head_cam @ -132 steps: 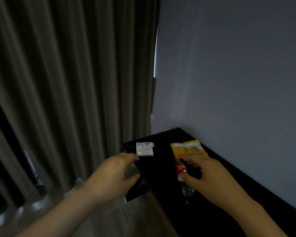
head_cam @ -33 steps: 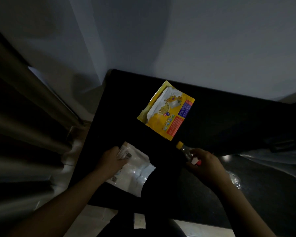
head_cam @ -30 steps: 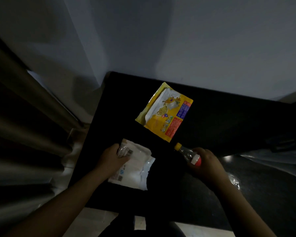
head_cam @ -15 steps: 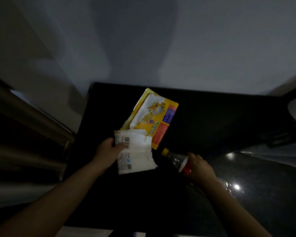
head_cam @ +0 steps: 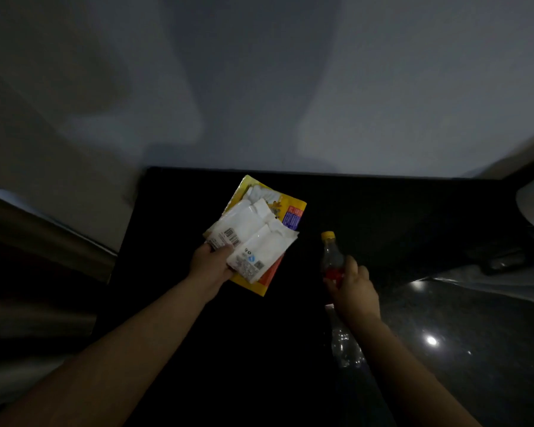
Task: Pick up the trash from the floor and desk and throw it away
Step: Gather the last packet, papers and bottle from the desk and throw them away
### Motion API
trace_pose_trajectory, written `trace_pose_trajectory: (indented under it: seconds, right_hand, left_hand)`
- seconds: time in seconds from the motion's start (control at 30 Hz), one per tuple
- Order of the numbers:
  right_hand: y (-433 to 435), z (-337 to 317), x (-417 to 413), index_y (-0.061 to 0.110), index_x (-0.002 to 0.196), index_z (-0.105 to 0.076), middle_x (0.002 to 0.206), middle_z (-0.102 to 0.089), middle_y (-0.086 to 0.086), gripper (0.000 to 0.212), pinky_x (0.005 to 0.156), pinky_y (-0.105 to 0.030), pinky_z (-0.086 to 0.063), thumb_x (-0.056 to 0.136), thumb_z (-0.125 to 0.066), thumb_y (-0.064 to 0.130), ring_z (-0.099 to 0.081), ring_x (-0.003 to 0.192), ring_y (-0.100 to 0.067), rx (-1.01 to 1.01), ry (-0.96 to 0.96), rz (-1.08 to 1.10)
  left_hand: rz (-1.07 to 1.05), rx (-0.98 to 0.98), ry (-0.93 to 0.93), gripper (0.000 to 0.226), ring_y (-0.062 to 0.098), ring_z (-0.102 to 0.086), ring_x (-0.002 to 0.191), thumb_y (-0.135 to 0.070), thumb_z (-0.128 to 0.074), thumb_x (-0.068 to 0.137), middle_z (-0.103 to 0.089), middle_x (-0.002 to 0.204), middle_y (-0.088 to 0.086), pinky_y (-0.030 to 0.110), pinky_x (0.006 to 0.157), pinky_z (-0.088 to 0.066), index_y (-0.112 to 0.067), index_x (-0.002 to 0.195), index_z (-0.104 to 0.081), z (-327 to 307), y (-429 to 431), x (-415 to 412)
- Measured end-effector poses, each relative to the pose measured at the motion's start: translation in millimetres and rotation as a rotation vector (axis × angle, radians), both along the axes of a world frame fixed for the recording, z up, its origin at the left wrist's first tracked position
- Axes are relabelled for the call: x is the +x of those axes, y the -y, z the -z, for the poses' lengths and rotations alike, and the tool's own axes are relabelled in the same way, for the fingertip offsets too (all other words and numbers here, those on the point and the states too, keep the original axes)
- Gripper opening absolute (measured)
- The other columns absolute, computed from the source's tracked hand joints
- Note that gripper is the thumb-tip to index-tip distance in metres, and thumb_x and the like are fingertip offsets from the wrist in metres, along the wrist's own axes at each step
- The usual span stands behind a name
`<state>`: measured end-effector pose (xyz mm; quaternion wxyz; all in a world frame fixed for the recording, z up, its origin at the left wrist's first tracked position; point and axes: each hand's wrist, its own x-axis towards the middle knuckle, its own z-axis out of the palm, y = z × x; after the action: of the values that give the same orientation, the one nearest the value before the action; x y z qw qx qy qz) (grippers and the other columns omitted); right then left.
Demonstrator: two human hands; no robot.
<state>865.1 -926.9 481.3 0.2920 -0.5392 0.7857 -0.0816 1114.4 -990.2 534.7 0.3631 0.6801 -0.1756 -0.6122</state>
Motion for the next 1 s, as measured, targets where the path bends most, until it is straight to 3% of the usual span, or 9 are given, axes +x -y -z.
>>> trace_pose_trajectory:
  seconds: [0.17,0.23,0.3,0.4,0.5,0.63,0.87,1.0]
  right_hand:
    - [9,9,3,0.015,0.149,-0.017,0.139,-0.034,-0.014,0.074,0.091,-0.043,-0.049,0.091,-0.056,0.038,-0.048,0.117,-0.031,-0.039,0.05,0.028]
    - [9,12,7,0.016,0.149,-0.015,0.141,-0.032,-0.014,0.075,0.092,-0.043,-0.048,0.091,-0.057,0.039,-0.046,0.119,-0.032,-0.056,0.048,0.045]
    - [7,14,11,0.016,0.15,-0.015,0.142,-0.031,-0.013,0.076,0.093,-0.043,-0.048,0.09,-0.056,0.04,-0.046,0.12,-0.032,-0.083,0.033,0.048]
    - [6,18,10,0.019,0.15,-0.013,0.145,-0.028,-0.013,0.077,0.095,-0.043,-0.047,0.09,-0.055,0.043,-0.044,0.124,-0.032,-0.095,0.025,0.055]
    - [6,20,10,0.023,0.15,-0.01,0.149,-0.024,-0.012,0.077,0.099,-0.044,-0.046,0.091,-0.053,0.045,-0.041,0.128,-0.031,-0.091,0.041,0.057]
    - [4,22,14,0.025,0.151,-0.007,0.151,-0.022,-0.011,0.077,0.1,-0.046,-0.046,0.091,-0.052,0.046,-0.04,0.13,-0.03,-0.097,0.02,0.064]
    - [1,27,16,0.023,0.151,-0.008,0.15,-0.025,-0.01,0.077,0.096,-0.044,-0.048,0.091,-0.05,0.049,-0.043,0.127,-0.029,-0.142,-0.043,0.063]
    - [1,27,17,0.021,0.151,-0.009,0.15,-0.025,-0.011,0.078,0.098,-0.045,-0.047,0.091,-0.05,0.048,-0.042,0.128,-0.03,-0.145,-0.06,0.068]
  left_hand:
    - [0.034,0.093,0.025,0.053,0.037,-0.054,0.119,-0.012,-0.057,0.093,-0.051,0.136,0.017,0.051,0.095,-0.048,-0.012,0.142,-0.035,22,15,-9]
    - [0.19,0.083,0.295,0.056,0.033,-0.057,0.115,-0.016,-0.066,0.087,-0.056,0.132,0.014,0.044,0.094,-0.049,-0.012,0.138,-0.042,30,12,-3]
    - [0.49,0.068,0.622,0.057,0.029,-0.058,0.113,-0.028,-0.069,0.084,-0.059,0.127,0.009,0.032,0.089,-0.048,-0.014,0.134,-0.047,33,7,3]
    - [0.833,0.097,0.776,0.05,0.023,-0.061,0.105,-0.048,-0.065,0.083,-0.064,0.12,0.003,0.028,0.082,-0.049,-0.019,0.123,-0.058,34,5,8]
    - [0.949,0.02,0.947,0.054,0.026,-0.065,0.091,-0.057,-0.065,0.078,-0.067,0.105,0.009,0.028,0.07,-0.049,-0.01,0.103,-0.065,29,11,2]
    - [0.978,-0.185,1.221,0.072,0.03,-0.043,0.116,-0.064,-0.066,0.07,-0.044,0.126,0.012,0.039,0.094,-0.044,-0.015,0.119,-0.047,28,26,-8]
    - [1.191,-0.008,1.189,0.102,0.038,-0.004,0.141,-0.08,-0.059,0.062,-0.007,0.152,0.013,0.053,0.113,-0.016,-0.024,0.142,-0.027,54,38,-19]
    - [1.185,0.027,1.227,0.109,0.039,-0.006,0.14,-0.084,-0.059,0.057,-0.005,0.152,0.013,0.055,0.113,-0.011,-0.026,0.143,-0.025,60,40,-24]
